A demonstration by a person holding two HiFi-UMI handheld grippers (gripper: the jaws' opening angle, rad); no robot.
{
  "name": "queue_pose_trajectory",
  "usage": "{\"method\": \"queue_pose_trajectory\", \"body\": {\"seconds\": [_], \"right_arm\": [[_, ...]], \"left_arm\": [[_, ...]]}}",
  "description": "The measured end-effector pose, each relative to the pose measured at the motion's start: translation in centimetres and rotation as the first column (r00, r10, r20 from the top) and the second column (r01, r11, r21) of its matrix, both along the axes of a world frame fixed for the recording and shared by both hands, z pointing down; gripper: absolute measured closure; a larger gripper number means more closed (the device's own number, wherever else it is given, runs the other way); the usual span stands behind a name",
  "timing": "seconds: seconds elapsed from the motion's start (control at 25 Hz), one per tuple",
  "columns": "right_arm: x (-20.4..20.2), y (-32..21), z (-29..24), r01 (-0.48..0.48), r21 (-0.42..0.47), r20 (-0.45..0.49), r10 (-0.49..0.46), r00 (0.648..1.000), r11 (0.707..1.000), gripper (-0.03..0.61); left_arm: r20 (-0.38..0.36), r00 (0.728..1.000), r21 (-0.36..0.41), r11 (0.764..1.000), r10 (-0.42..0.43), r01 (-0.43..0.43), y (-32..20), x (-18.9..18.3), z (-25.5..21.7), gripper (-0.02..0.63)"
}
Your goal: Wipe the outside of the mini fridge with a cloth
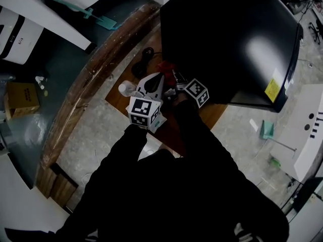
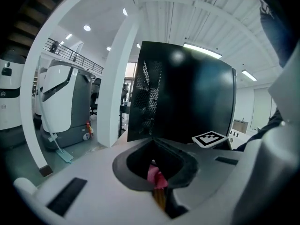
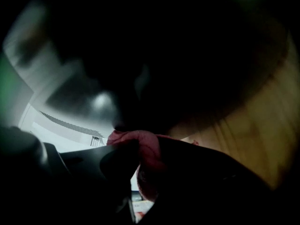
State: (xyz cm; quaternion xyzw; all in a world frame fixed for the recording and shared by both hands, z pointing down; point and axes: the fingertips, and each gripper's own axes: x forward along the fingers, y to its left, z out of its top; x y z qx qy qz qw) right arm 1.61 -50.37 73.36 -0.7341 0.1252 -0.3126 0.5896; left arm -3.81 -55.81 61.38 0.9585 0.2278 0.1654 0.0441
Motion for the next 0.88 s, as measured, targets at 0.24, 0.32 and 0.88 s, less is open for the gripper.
{"method": "queue_pose_trajectory", "body": {"seconds": [0.24, 0.32, 0.88], "right_arm": [[-3.0, 4.9, -0.2, -0.046, -0.023, 0.006, 0.046, 0.999, 0.999, 0.486], [-3.7, 6.7, -0.4, -0.068, -0.026, 0.010, 0.068, 0.998, 0.997, 0.486], [-11.7, 22.0, 0.4, -0.263, -0.113, 0.055, 0.271, 0.961, 0.958, 0.488]], "left_arm": [[-0.003, 0.998, 0.008, 0.998, 0.066, -0.066, 3.3, -0.7, -0.3, 0.607], [-0.002, 0.996, 0.010, 0.996, 0.091, -0.091, 4.8, -0.9, -0.6, 0.607], [-0.006, 0.957, -0.016, 0.957, 0.290, -0.290, 17.0, -5.0, -0.6, 0.607]]}}
